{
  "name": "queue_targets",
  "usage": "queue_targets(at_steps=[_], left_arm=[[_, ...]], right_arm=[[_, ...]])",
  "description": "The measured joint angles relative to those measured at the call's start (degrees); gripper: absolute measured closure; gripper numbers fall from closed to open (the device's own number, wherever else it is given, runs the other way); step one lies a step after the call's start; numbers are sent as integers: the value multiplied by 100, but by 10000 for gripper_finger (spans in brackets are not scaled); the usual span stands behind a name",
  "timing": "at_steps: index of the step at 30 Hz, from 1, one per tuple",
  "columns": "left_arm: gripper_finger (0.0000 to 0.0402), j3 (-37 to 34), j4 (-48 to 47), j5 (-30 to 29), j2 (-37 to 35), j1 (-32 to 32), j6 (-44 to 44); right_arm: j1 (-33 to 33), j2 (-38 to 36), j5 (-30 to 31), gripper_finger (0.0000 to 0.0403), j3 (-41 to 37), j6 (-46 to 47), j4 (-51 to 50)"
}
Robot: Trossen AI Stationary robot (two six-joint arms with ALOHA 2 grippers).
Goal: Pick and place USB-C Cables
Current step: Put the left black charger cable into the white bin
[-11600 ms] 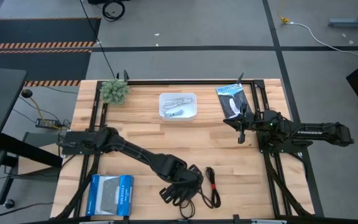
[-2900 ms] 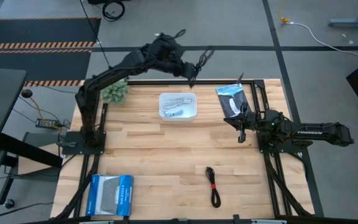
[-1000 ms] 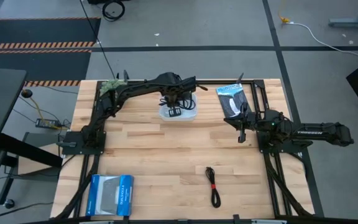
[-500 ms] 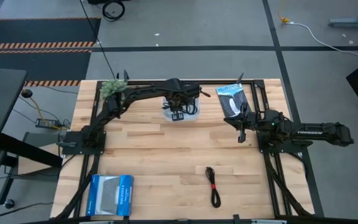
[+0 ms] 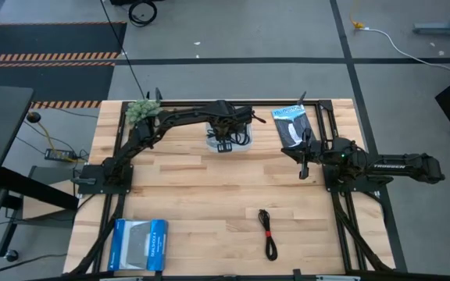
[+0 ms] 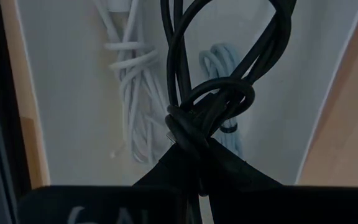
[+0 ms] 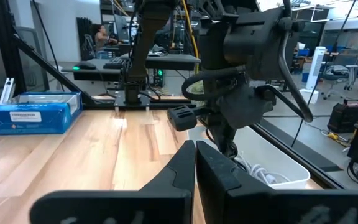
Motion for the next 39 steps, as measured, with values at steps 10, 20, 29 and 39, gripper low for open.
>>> queue_targets(at_steps=[10,20,29,39], left_arm=[[365,0,281,-2,197,-1,193],[365,0,575,66,254,35,51],[365,7,799,173,314,94,-25],[333,6,753,225,466,17,-32]], right_arm=[[0,0,1,383,-1,1,-1],[-1,0,2,383,-2,1,-1],[-2,0,0,383,-2,1,-1],[-1,0,2,383,0,2,-2]])
